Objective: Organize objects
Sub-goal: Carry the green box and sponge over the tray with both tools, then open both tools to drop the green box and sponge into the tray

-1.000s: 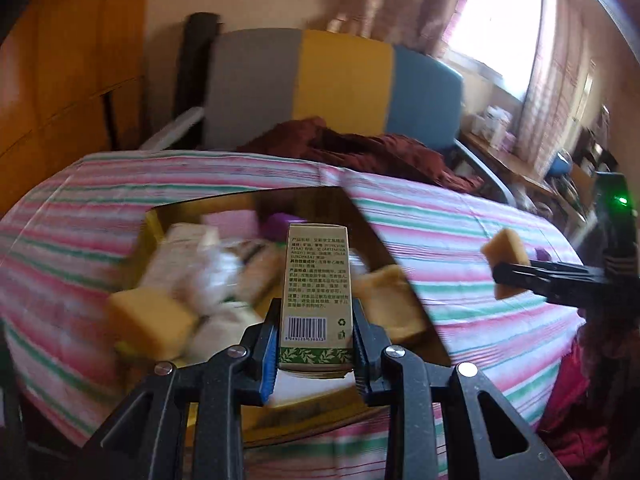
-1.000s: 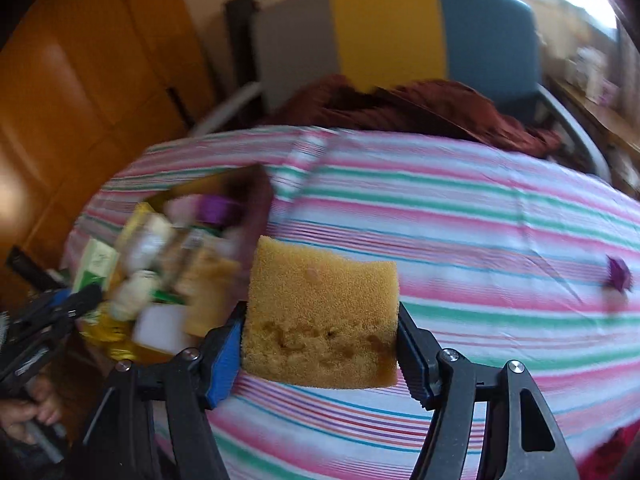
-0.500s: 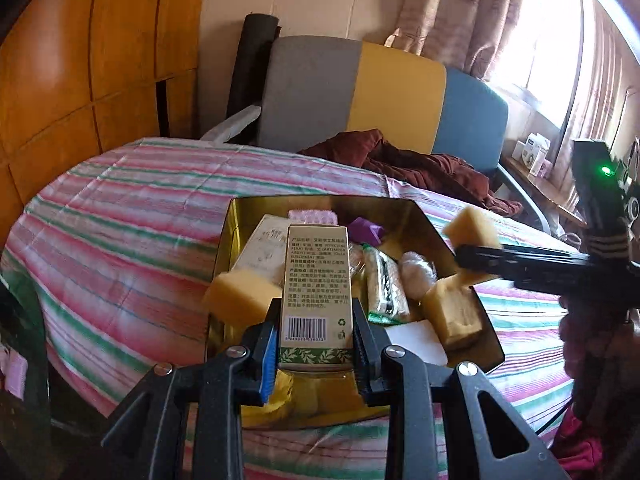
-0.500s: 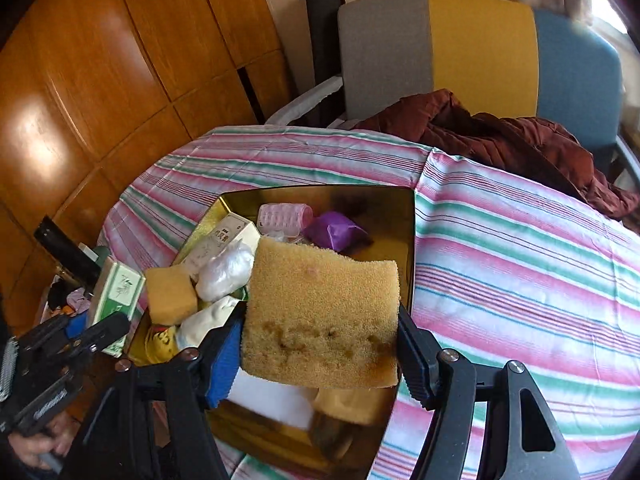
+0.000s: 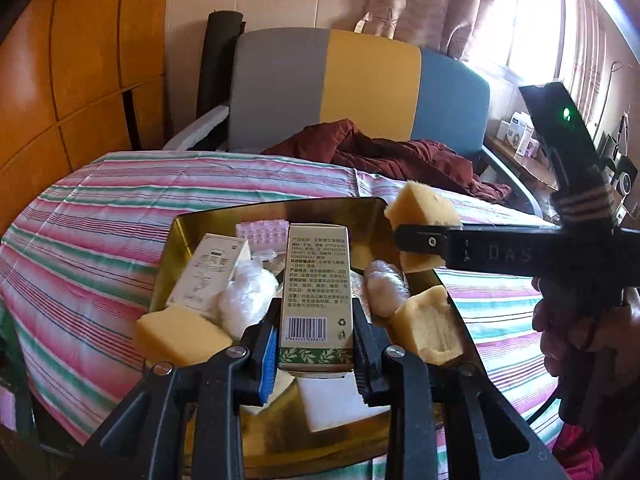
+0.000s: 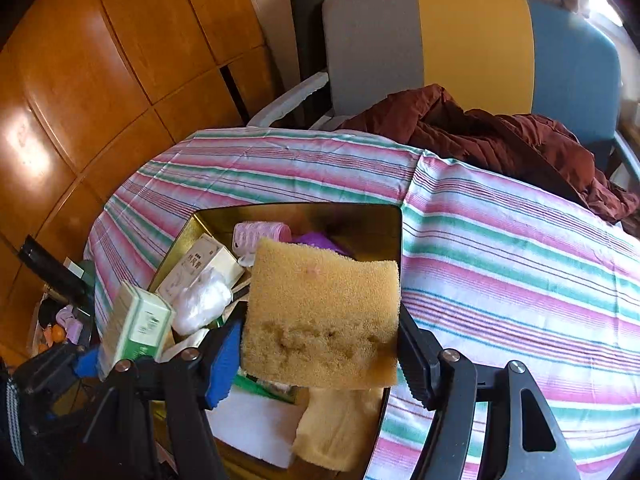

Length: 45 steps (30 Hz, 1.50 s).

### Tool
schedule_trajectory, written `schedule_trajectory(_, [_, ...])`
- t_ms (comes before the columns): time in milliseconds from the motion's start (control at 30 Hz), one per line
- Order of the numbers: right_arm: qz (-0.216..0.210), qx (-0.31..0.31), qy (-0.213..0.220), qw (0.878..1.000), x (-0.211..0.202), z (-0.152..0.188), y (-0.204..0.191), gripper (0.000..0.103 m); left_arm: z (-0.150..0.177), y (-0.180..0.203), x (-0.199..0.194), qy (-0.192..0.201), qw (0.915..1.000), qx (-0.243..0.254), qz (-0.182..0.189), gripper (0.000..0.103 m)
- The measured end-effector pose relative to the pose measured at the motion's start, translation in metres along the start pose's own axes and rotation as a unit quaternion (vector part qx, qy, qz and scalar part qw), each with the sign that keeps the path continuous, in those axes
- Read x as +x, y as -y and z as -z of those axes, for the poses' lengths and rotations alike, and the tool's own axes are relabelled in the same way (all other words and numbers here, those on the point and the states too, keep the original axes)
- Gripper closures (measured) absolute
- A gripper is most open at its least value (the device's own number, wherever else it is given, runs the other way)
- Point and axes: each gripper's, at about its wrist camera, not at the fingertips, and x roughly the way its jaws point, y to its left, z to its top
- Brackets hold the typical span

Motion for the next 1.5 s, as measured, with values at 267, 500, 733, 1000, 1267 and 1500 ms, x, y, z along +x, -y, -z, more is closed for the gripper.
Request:
schedule_trajectory(267, [0.0,-0.006,-0.004,1.0,0.008,-0.006,0.001,0.033,-0.004,0.001,0.02,-0.014,0.9999,0.001,-0.001,0.073])
schedule_trajectory(500, [-0.002,0.0,-0.008,1.0,0.014,-0.008,0.007,0.033,-0.009,-0.002,0.036,-0.027,0.9994,-0.014,0.016,0.073])
schedule_trajectory(733, [-0.009,0.004,-0.013,1.0,0.027,-0.011,0.008,0.021,-0.017,-0.016,0.052,-0.035,0.998,-0.043,0.031,0.053])
schedule_trajectory(1000, [-0.007,0.031,0.001,0.999,0.029,-0.007,0.013,0.001,-0.006,-0.029,0.043,-0.031,0.9981,-0.051,0.015,0.036])
schedule_trajectory(1267, [0.009,0.037,0.018,0.999,0.002,0.015,0.007,0.0,0.009,-0.04,0.008,-0.01,0.9972,-0.061,-0.043,0.036])
schedule_trajectory(1500, [0.037,0.011,0.037,0.999,-0.02,0.042,-0.018,0.0,0.013,-0.047,-0.018,0.002,0.9927,-0.077,-0.092,0.036])
